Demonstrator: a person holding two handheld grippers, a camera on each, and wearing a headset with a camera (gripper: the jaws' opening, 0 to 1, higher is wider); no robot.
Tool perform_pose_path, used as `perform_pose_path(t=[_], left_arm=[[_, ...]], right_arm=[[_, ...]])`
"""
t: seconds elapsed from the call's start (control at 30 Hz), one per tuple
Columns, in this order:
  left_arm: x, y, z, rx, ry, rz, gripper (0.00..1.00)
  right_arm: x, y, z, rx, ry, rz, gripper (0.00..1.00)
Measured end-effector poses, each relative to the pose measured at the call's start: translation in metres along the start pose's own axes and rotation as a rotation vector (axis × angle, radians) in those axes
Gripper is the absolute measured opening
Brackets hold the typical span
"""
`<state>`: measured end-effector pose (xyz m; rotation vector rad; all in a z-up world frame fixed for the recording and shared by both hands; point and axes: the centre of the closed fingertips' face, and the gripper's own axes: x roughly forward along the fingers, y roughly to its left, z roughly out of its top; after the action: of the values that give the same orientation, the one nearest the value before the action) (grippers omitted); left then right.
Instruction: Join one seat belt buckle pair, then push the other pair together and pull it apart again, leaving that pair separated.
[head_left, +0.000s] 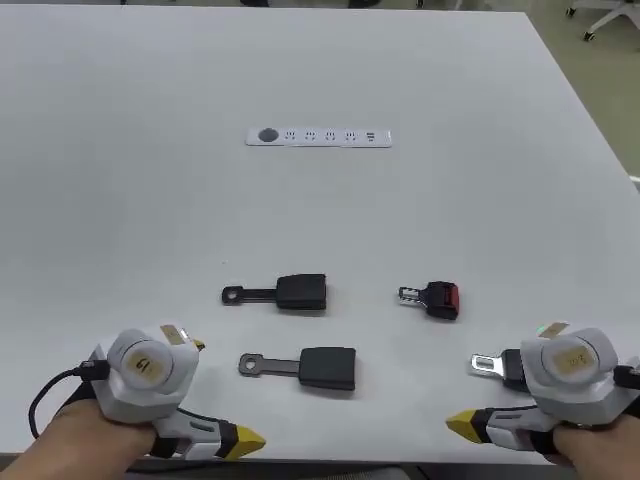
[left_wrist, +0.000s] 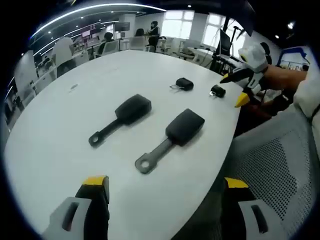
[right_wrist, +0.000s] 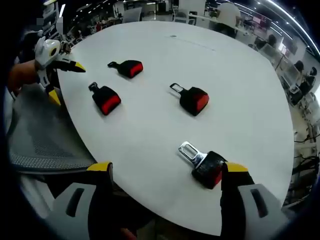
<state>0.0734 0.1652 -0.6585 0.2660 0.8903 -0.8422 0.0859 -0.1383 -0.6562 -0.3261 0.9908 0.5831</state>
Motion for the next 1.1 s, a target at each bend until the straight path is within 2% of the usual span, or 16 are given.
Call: perform_pose_path(t=[0.77, 0.93, 0.97, 1.1], left_arm=[[0.000, -0.002, 0.009, 0.016, -0.013, 0.007, 0.93], [0.001, -0.002, 0.013, 0.030, -0.024, 0.004, 0.90], [0.003, -0.003, 0.016, 0.028, -0.038, 0.000, 0.90], [0.005, -0.002, 0.024, 0.040, -0.063, -0.007, 0.85]], right_arm=[[0.002, -0.006, 0.001, -0.010, -0.025, -0.015, 0.88], [0.000, -0.011, 0.008, -0.054, -0.061, -0.034, 0.84], [0.000, -0.011, 0.009, -0.062, -0.065, -0.033, 0.83], [0.000, -0.013, 0.015, -0.139, -0.099, -0.031, 0.78]])
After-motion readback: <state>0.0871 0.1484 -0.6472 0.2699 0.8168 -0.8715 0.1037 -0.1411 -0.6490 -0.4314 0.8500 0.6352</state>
